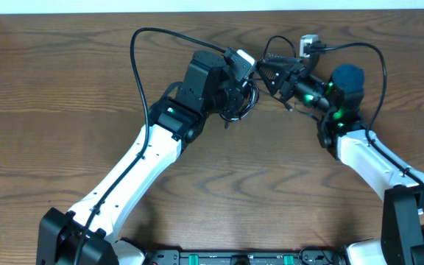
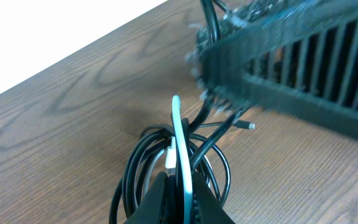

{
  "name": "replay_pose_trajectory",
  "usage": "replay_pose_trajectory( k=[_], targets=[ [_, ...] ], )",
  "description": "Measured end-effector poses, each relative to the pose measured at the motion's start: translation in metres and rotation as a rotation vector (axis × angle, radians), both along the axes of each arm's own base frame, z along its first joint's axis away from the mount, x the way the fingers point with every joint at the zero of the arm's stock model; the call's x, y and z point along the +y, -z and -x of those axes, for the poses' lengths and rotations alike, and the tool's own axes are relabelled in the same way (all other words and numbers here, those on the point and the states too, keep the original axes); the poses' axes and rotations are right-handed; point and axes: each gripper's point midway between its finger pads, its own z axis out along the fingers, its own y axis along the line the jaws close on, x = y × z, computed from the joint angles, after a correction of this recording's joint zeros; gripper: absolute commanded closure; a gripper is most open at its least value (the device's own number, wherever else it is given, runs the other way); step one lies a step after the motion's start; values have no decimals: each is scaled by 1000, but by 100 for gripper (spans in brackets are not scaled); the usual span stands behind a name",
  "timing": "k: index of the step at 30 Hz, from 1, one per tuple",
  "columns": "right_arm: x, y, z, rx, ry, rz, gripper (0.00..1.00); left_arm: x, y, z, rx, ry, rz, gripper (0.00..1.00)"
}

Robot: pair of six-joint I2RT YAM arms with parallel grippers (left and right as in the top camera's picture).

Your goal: Untangle cables

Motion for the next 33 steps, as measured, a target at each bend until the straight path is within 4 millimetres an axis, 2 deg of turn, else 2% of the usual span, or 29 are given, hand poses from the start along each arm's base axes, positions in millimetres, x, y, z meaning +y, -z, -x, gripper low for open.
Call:
replay_pose_trajectory(
  k=[2, 5, 6, 7, 10, 15, 18, 22, 27, 29, 30, 33],
  targets=[
    [4, 3, -1, 14, 17, 6, 51, 0, 0, 0, 0, 0, 0, 93],
    [10, 10, -1, 40, 44, 17, 64, 0, 0, 0, 0, 1, 0, 93],
    [12, 14, -2, 57, 60, 27, 89, 0, 0, 0, 0, 1, 0, 93],
    [13, 18, -3, 70, 77, 36, 99, 0, 0, 0, 1, 1, 0, 93],
    [14, 28, -5, 106, 123, 57, 99, 0, 0, 1, 2, 3, 1, 93],
    [13, 27, -7, 102, 138, 57, 99, 0, 1, 1, 7, 3, -2, 93],
    [14, 20, -7, 73, 128, 45, 99, 5, 5, 0, 16, -24, -18, 92],
    [22, -6, 1, -28, 40, -10, 99, 34, 16, -7, 54, -221, -72, 93],
    [19, -29, 8, -81, -27, -78, 99, 64, 21, -14, 78, -417, -90, 93],
    [14, -36, 10, -92, -50, -102, 99, 73, 24, -15, 93, -455, -99, 93],
    [6, -43, 11, -102, -69, -126, 99, 79, 26, -15, 105, -484, -101, 92],
    [-11, -48, 10, -96, -81, -149, 99, 99, 32, -16, 137, -558, -110, 93]
  ],
)
